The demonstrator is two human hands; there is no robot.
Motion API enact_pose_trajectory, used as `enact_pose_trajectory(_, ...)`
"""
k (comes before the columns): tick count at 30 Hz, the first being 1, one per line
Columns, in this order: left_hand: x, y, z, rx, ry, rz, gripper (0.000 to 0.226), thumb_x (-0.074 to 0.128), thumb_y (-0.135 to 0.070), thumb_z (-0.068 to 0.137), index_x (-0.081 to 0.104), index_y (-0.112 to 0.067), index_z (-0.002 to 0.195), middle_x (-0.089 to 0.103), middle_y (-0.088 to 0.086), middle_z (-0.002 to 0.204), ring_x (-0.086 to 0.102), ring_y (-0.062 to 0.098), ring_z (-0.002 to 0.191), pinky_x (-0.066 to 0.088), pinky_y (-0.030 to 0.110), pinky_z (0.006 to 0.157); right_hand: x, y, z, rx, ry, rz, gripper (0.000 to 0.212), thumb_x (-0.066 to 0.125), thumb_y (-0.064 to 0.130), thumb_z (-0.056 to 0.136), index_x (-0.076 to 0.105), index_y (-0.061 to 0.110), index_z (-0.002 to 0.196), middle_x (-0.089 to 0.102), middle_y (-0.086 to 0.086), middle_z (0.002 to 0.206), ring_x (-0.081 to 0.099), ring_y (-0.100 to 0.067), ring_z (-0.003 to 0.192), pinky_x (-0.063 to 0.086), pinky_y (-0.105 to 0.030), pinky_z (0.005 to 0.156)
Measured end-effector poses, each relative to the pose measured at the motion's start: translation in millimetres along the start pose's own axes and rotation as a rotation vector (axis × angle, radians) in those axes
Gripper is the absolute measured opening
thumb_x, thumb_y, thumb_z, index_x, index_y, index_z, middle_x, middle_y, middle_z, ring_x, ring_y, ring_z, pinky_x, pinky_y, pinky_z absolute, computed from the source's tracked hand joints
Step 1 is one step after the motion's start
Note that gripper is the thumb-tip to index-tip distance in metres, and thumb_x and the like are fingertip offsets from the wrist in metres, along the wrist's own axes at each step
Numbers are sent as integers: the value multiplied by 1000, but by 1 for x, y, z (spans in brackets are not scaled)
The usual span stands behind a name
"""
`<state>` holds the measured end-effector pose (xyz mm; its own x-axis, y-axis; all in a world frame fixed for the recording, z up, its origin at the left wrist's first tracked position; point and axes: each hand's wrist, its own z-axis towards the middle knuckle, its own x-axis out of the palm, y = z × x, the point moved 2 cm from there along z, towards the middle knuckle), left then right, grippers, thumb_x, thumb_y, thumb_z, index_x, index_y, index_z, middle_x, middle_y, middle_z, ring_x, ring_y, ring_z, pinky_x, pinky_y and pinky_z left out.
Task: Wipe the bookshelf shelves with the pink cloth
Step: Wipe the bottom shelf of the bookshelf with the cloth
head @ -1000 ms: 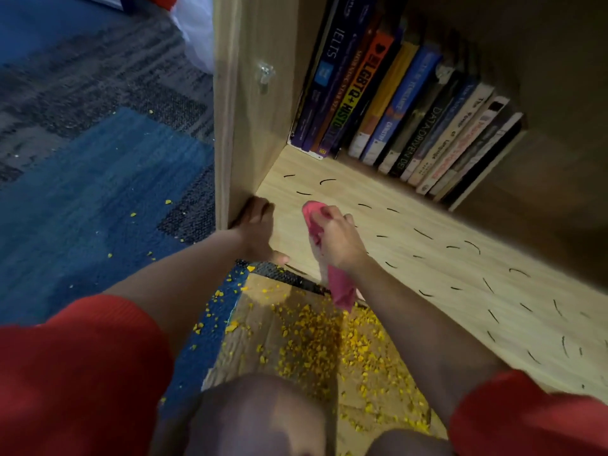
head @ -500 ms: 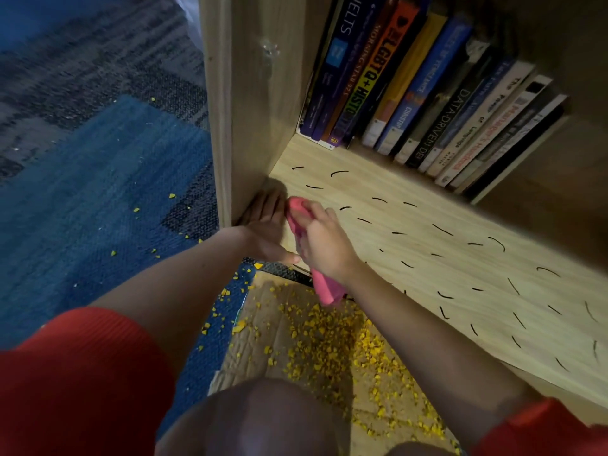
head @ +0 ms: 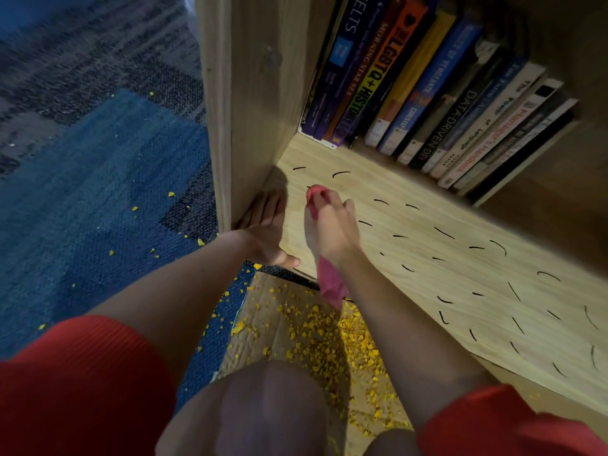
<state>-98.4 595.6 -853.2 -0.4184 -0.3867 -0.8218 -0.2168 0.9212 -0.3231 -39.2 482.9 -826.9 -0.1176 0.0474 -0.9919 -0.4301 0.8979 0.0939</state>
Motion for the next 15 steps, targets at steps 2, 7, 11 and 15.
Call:
enact_pose_trajectory(2,-2,-2,-1,6,9,5,122,62,-59,76,-28,-13,143,-30,4,152,-27,23,140,-8,37,115,-4,13,2,-24,-23,-6,39,37,16,96,43,8,134,42,-12,136,38,-34,115,28,-35,99)
enact_pose_trajectory(7,-3,-1,-3,2,30,-2,120,61,-59,78,-28,-12,143,-30,4,152,-28,23,140,-9,36,114,-5,6,-8,-121,44,-5,39,37,17,99,45,11,136,41,-8,140,39,-35,114,32,-36,95)
enact_pose_trajectory(11,-1,-2,-3,3,7,-22,121,63,-57,76,-28,-16,144,-29,1,153,-27,21,140,-8,36,114,-10,4,21,33,69,91,43,41,5,91,48,9,132,41,-11,140,38,-37,114,36,-36,96)
enact_pose_trajectory(15,-1,-3,-2,-4,20,9,121,62,-58,77,-28,-11,143,-28,6,153,-26,23,141,-8,37,115,2,14,-4,-154,85,6,41,40,15,95,44,14,136,40,-7,139,41,-34,113,31,-32,94)
